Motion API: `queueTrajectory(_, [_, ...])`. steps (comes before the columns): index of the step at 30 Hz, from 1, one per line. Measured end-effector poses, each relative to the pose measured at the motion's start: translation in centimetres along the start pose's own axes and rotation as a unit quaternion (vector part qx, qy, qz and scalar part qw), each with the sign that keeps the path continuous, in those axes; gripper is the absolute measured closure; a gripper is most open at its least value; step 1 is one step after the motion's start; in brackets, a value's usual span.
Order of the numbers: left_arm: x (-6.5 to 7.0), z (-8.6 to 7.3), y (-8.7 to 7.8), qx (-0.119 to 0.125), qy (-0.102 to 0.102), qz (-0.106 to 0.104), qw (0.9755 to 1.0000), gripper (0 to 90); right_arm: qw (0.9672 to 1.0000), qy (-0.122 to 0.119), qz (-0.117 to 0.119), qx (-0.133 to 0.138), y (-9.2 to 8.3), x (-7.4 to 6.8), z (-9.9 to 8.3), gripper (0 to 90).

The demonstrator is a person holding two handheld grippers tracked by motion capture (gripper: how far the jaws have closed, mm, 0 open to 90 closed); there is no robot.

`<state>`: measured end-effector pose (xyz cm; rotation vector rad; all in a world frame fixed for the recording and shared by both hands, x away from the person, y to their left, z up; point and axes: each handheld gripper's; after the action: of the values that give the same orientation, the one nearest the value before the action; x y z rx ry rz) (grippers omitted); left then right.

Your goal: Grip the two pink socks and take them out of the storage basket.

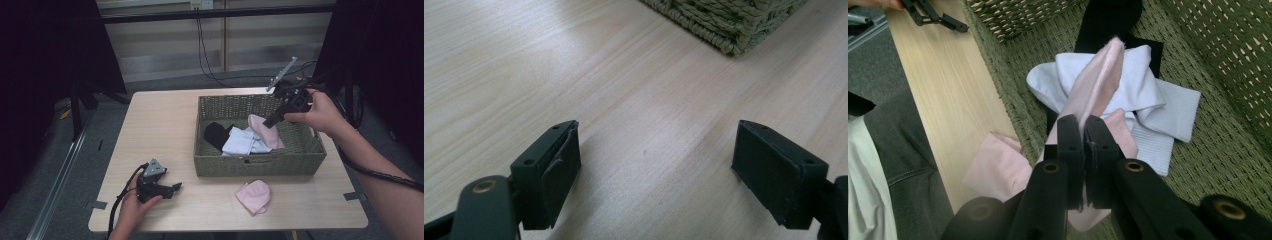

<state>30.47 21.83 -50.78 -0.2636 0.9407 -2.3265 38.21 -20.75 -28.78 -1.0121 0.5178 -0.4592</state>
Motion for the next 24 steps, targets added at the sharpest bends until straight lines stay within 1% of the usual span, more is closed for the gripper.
queueTrajectory(2, [0.0, 0.0, 0.0, 0.0, 0.0, 0.0, 1.0, 18.9, 1.0, -0.007, 0.002, 0.001, -0.3, -0.4, 0.0, 86.7])
queueTrajectory(5, [0.0, 0.0, 0.0, 0.0, 0.0, 0.0, 1.0, 18.9, 0.9999, -0.01, 0.005, 0.004, -0.6, -0.8, -0.1, 86.7])
queueTrajectory(6, [0.0, 0.0, 0.0, 0.0, 0.0, 0.0, 1.0, 18.9, 0.9999, -0.015, 0.007, 0.004, -0.7, -0.9, -0.1, 86.7])
queueTrajectory(9, [0.0, 0.0, 0.0, 0.0, 0.0, 0.0, 1.0, 18.9, 0.9998, -0.016, 0.008, 0.005, -0.9, -1.1, -0.2, 86.7])
queueTrajectory(13, [0.0, 0.0, 0.0, 0.0, 0.0, 0.0, 1.0, 18.9, 0.9994, -0.027, 0.014, 0.014, -1.4, -1.7, -0.4, 86.7])
queueTrajectory(16, [0.0, 0.0, 0.0, 0.0, 0.0, 0.0, 1.0, 18.9, 0.9993, -0.03, 0.018, 0.016, -1.5, -2.0, -0.4, 86.7])
queueTrajectory(17, [0.0, 0.0, 0.0, 0.0, 0.0, 0.0, 1.0, 18.9, 0.999, -0.037, 0.021, 0.017, -1.5, -2.3, -0.5, 86.7])
queueTrajectory(21, [0.0, 0.0, 0.0, 0.0, -0.001, 0.0, 1.0, 18.9, 0.9988, -0.041, 0.024, 0.015, -1.6, -2.7, -0.5, 86.7])
queueTrajectory(22, [0.0, 0.0, 0.0, 0.0, -0.001, 0.0, 1.0, 18.9, 0.9985, -0.044, 0.027, 0.016, -1.6, -3.1, -0.7, 86.7])
queueTrajectory(24, [0.0, 0.0, 0.0, 0.0, -0.001, 0.0, 1.0, 18.9, 0.9984, -0.045, 0.029, 0.017, -1.6, -3.2, -0.7, 86.7])
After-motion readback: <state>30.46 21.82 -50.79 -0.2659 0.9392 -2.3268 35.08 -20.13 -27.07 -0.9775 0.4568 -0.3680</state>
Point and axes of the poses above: each handheld gripper's, and its own axes: y roughly forward along the jaws, z roughly out of its top, x roughly to its right, and after that the axes turned 4 degrees about y, right-handed
